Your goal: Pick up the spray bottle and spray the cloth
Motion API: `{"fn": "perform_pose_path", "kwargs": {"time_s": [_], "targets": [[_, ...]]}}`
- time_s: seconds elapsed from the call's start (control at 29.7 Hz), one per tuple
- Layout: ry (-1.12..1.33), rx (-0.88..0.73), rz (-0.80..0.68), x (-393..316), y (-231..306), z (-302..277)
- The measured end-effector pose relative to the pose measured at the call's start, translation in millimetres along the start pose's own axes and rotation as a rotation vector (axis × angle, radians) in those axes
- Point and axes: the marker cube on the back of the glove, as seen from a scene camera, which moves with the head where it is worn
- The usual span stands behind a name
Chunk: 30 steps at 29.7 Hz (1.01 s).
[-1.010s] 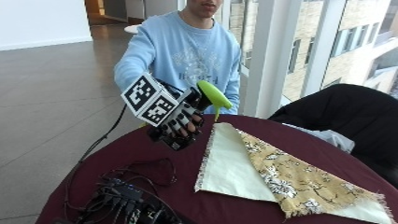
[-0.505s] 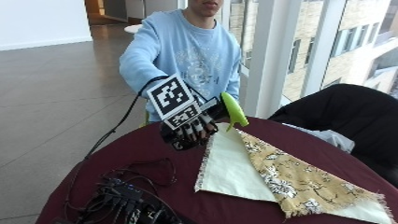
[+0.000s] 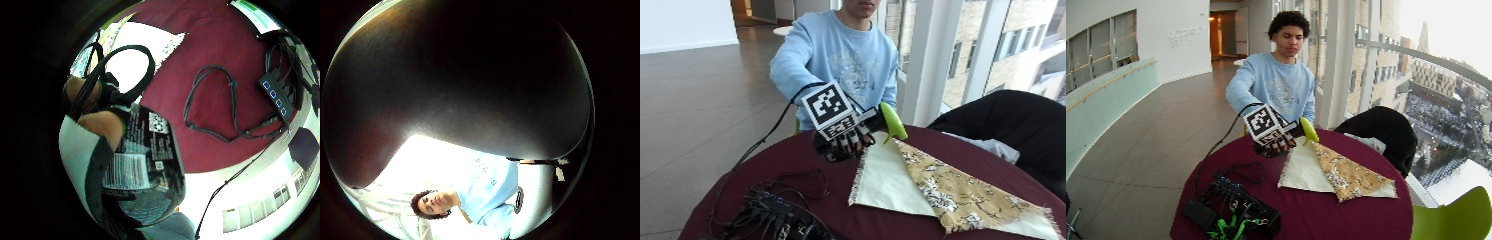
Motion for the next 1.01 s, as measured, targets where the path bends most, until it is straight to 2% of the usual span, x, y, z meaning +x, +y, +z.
{"fn": "perform_pose_path", "kwargs": {"time_s": [1.01], "targets": [[0.042,-0.002,0.02,-5.8,-3.5,1.7]]}}
